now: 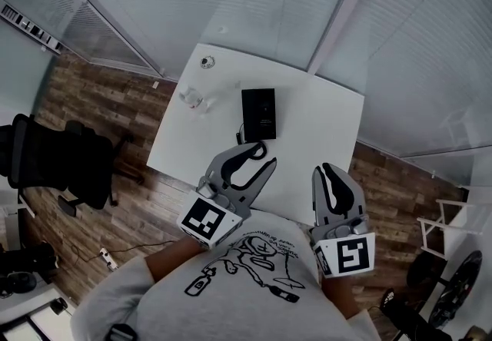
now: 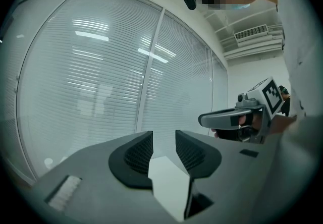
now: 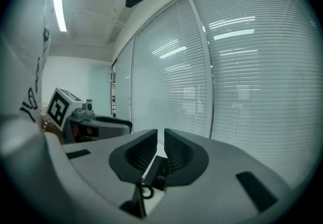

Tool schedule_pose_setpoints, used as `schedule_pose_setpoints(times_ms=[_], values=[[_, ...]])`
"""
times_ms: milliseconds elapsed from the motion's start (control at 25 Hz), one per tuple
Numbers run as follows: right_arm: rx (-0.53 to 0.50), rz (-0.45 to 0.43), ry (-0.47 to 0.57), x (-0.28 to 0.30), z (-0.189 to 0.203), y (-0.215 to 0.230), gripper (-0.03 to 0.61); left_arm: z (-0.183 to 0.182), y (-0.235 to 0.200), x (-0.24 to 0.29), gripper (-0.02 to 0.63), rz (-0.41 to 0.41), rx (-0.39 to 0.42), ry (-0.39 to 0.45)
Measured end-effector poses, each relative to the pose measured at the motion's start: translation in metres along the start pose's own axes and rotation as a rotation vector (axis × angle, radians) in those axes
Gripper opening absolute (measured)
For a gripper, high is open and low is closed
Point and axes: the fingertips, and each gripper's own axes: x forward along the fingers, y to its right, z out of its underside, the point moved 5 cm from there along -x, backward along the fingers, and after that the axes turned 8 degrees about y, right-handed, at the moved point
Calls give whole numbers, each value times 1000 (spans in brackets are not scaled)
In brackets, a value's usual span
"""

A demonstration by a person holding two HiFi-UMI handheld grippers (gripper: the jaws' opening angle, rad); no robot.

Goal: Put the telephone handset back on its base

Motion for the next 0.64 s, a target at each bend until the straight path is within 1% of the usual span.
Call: schedule_pose_setpoints(times_ms=[640], values=[[7, -10, 1, 4, -2, -4, 8, 4, -4, -2, 140, -11, -7, -14]])
